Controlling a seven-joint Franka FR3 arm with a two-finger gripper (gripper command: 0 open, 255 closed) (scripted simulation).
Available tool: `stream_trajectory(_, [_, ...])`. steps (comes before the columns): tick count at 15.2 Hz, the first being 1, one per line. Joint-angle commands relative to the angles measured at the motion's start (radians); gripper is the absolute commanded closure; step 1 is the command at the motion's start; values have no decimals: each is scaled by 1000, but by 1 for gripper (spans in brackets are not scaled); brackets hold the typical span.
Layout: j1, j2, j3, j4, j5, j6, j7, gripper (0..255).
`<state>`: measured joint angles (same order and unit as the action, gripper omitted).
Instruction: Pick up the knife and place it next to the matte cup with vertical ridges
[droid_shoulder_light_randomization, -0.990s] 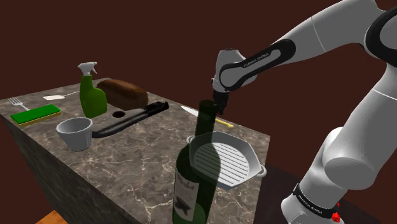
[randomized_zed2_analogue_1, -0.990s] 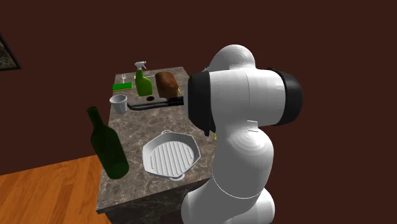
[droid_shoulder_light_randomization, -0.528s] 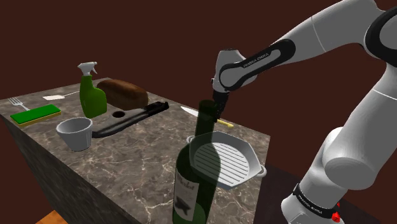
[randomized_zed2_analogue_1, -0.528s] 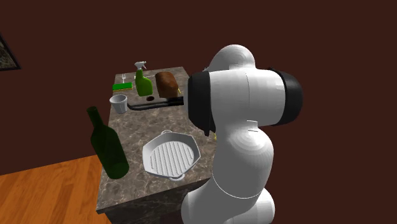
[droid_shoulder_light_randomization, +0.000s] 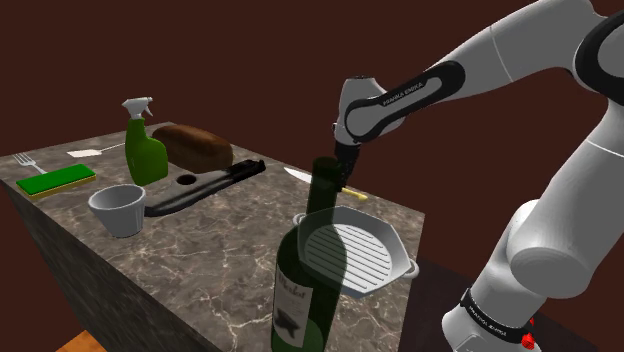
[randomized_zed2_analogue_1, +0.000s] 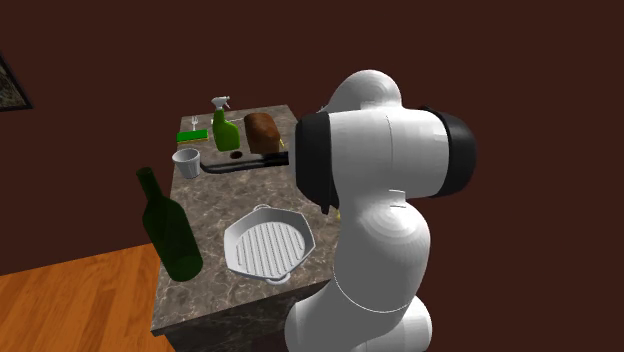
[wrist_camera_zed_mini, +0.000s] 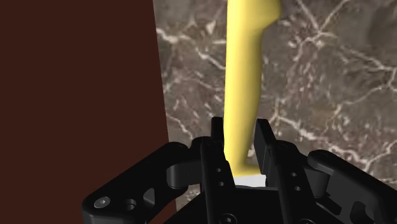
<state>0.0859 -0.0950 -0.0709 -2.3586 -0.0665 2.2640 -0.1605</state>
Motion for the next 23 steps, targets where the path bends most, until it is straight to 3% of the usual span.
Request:
stream_trajectory(1, [-1,-12,-1,10,0,-21,-1,255])
stream_trajectory(23, [-2,-123,7,202,4,-324,-11,255])
